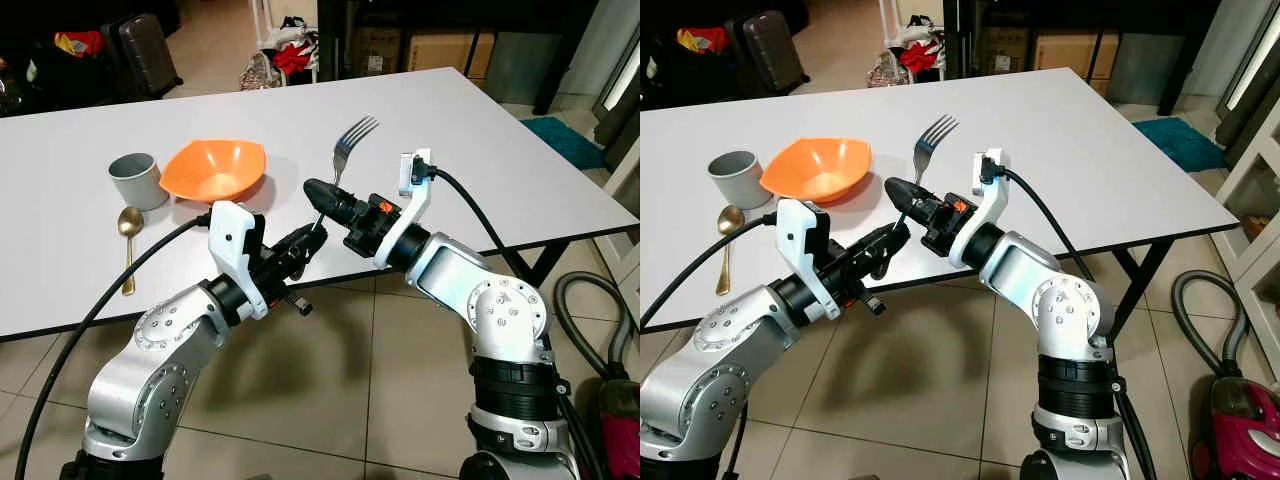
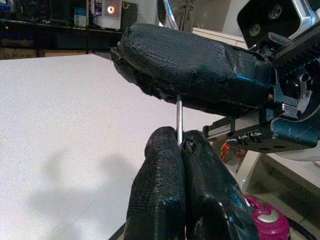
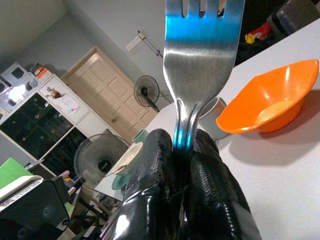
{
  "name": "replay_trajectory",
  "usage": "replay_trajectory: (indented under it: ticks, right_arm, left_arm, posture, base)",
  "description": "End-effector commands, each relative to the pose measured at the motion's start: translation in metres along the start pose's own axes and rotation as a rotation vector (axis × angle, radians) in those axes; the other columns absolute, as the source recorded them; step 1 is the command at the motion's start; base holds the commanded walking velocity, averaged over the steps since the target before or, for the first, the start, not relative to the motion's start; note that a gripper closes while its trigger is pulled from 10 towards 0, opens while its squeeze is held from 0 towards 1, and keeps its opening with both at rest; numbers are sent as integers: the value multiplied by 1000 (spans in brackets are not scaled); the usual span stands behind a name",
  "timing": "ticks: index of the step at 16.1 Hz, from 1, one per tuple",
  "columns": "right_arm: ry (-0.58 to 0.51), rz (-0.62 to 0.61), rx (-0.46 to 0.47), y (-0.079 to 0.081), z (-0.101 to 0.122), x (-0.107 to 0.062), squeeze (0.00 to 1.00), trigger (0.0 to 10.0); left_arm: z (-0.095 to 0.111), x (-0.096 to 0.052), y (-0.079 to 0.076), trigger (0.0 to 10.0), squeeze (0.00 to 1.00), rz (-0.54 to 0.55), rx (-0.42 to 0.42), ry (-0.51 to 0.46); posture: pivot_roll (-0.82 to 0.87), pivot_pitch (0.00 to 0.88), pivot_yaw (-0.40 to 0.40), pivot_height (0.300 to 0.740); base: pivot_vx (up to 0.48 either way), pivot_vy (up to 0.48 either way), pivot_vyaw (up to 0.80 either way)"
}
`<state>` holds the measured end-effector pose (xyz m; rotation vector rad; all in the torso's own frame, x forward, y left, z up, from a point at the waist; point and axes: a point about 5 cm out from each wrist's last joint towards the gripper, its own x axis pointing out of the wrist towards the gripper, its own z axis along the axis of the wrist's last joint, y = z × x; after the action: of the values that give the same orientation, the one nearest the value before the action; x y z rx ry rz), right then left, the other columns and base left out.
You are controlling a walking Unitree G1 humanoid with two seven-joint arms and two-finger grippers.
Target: Setting the table
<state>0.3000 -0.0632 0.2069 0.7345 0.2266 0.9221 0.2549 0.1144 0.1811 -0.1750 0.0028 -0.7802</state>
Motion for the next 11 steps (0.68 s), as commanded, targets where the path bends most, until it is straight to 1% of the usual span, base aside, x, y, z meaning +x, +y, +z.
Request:
replay_trajectory:
  ticks: [1, 4, 5, 6, 7, 9, 10, 11]
  right_arm:
    - [1, -9, -5, 0, 0, 1, 0, 0]
    - [-2, -7, -5, 0, 0, 1, 0, 0]
    - [-4, -6, -6, 1, 0, 2, 0, 0]
    - [-4, -6, -5, 1, 1, 2, 0, 0]
    - [-7, -6, -6, 1, 1, 2, 0, 0]
    - [-12, -11, -7, 1, 1, 2, 0, 0]
    - [-15, -16, -8, 0, 2, 2, 0, 0]
    - [-17, -20, -11, -1, 2, 2, 0, 0]
  left_arm:
    - [3, 1, 0, 10000, 0, -3, 30, -7]
    - [2, 2, 2, 10000, 0, 14, 41, 4]
    - [2, 3, 4, 10000, 0, 34, 28, 4]
    - [3, 3, 6, 10000, 31, 45, 8, -2]
    - [4, 3, 7, 10000, 1000, 48, 11, -5]
    - [5, 3, 8, 10000, 1000, 66, 42, -7]
    - [5, 3, 9, 10000, 212, 70, 46, -11]
    - [6, 3, 9, 10000, 0, 71, 47, -15]
  posture:
    - [-28, 1, 71, 740]
    - [-27, 2, 71, 740]
    - [-26, 3, 73, 740]
    - [-26, 3, 73, 740]
    - [-26, 6, 73, 740]
    - [-25, 7, 75, 740]
    - [-26, 6, 75, 740]
    - [-25, 6, 75, 740]
  base:
    - [0, 0, 0]
    - [0, 0, 0]
    - [0, 0, 0]
    - [0, 0, 0]
    - [0, 0, 0]
    - [0, 0, 0]
    - [0, 0, 0]
    - [0, 0, 0]
